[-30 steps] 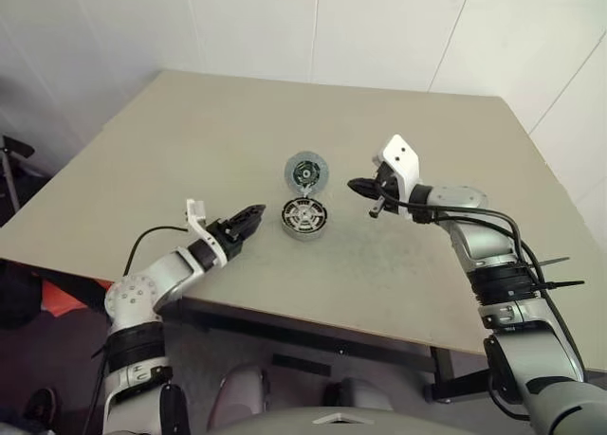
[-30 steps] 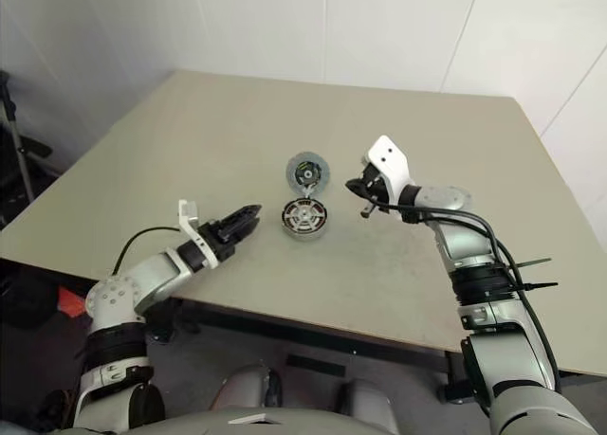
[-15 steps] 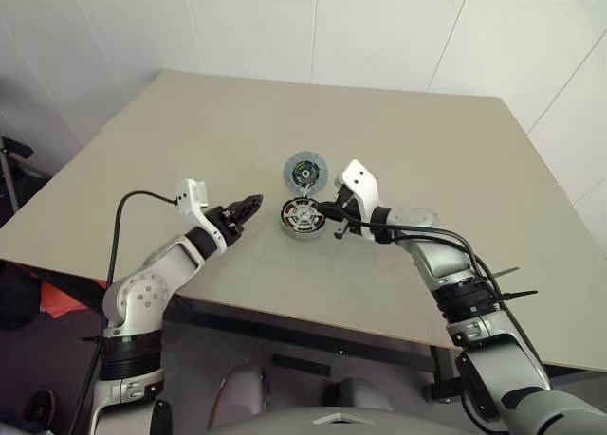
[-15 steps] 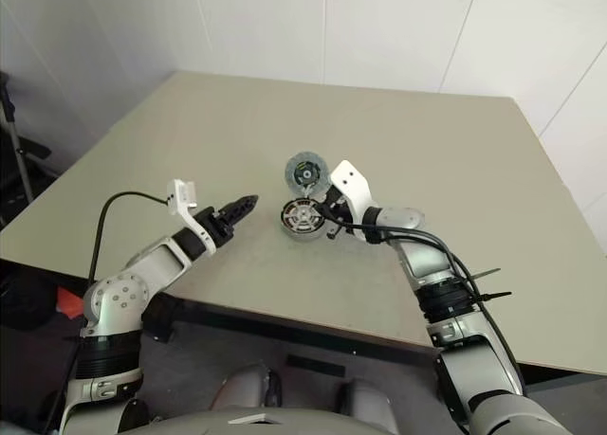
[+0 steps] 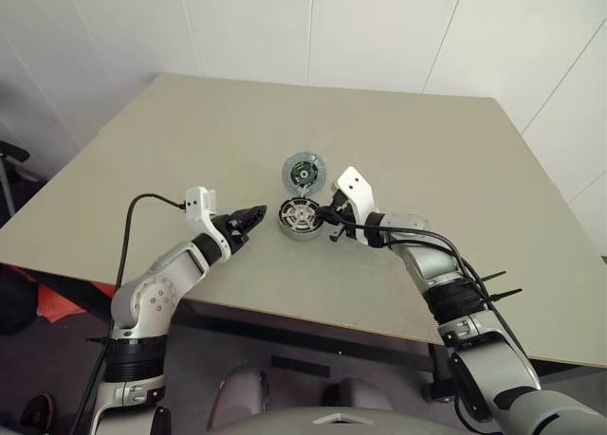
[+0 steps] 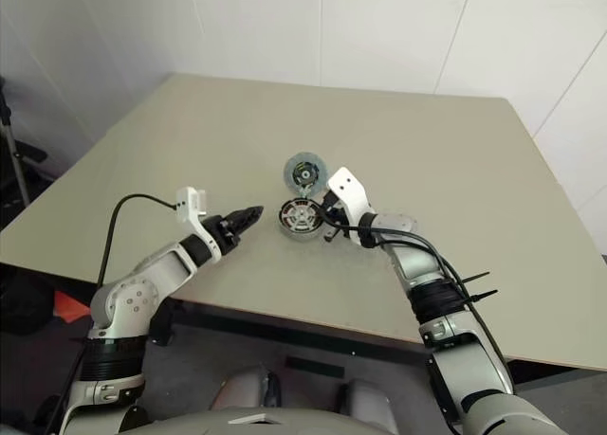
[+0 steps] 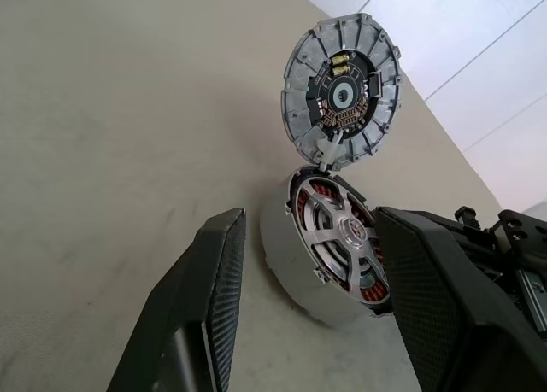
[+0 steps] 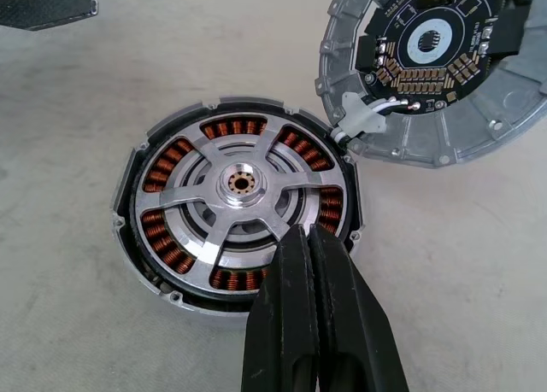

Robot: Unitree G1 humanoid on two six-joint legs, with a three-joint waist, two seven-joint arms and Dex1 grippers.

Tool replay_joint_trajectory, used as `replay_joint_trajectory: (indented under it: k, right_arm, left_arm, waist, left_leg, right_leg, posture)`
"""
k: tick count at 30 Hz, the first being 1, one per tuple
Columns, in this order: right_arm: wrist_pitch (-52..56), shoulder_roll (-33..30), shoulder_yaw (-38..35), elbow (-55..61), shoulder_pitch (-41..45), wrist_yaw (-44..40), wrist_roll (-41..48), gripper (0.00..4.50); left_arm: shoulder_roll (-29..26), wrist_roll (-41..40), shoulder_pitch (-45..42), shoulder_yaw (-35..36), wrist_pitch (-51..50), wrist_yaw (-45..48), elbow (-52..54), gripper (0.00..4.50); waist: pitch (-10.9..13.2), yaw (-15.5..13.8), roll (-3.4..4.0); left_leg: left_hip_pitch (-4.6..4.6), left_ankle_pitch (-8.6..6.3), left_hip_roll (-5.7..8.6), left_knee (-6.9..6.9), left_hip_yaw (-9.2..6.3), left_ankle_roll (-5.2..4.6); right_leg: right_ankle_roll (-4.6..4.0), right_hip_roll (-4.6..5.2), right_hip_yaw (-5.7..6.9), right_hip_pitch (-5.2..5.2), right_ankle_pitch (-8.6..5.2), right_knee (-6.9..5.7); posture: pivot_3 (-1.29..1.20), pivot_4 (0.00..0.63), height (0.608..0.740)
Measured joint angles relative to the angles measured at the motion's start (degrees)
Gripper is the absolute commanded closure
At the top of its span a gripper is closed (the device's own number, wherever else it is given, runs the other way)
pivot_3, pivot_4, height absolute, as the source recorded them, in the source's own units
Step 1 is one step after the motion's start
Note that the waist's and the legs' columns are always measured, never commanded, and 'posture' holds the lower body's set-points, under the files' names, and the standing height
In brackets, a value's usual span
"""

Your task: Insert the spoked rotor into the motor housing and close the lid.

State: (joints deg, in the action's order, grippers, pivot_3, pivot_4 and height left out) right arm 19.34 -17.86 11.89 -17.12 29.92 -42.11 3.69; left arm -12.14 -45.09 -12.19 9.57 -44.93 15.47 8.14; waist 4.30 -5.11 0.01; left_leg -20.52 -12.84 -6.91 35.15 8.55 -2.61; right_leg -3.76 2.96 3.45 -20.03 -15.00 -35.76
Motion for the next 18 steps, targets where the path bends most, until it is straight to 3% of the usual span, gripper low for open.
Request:
replay_joint_trajectory:
  k: [9,13,16,18]
  right_arm:
    - [-1.0,-8.9,1.2,9.1,7.1,-8.0,-1.4,4.50]
    - [-7.4,-14.8,8.5,10.4,7.5,-19.4,-3.8,3.29]
    - [-13.1,-15.8,12.5,6.7,9.1,-22.9,-7.1,2.36]
    - [-18.5,-16.3,14.9,0.6,11.8,-23.0,-11.3,2.36]
  left_arm:
    - [1.3,1.4,-0.1,-0.1,0.3,0.8,-1.4,1.94]
    - [1.4,1.7,-0.7,-0.1,0.7,1.5,-2.1,1.90]
    - [1.5,1.9,-1.0,0.0,0.9,1.8,-2.7,1.90]
    - [2.2,1.7,-1.4,0.0,0.9,1.8,-2.9,1.90]
  waist:
    - [0.0,-0.2,0.01]
    - [0.0,-0.3,0.01]
    - [0.0,-0.2,0.01]
    - [0.0,-0.2,0.01]
  left_leg:
    - [-0.26,0.01,0.00,-0.02,0.00,-0.07]
    - [-0.36,-0.04,0.00,0.00,0.00,-0.27]
    - [-0.37,-0.07,0.00,0.06,0.00,-0.41]
    - [-0.37,-0.07,0.00,0.08,0.01,-0.39]
  right_leg:
    - [0.00,0.00,0.01,-0.23,0.00,0.02]
    - [0.00,0.00,0.01,-0.26,0.00,0.08]
    - [0.00,0.01,0.01,-0.28,0.01,0.04]
    - [-0.05,0.01,0.01,-0.29,0.03,-0.01]
  posture:
    - [0.00,0.000,0.740]
    - [0.00,0.000,0.740]
    - [0.00,0.000,0.740]
    - [0.00,0.000,0.740]
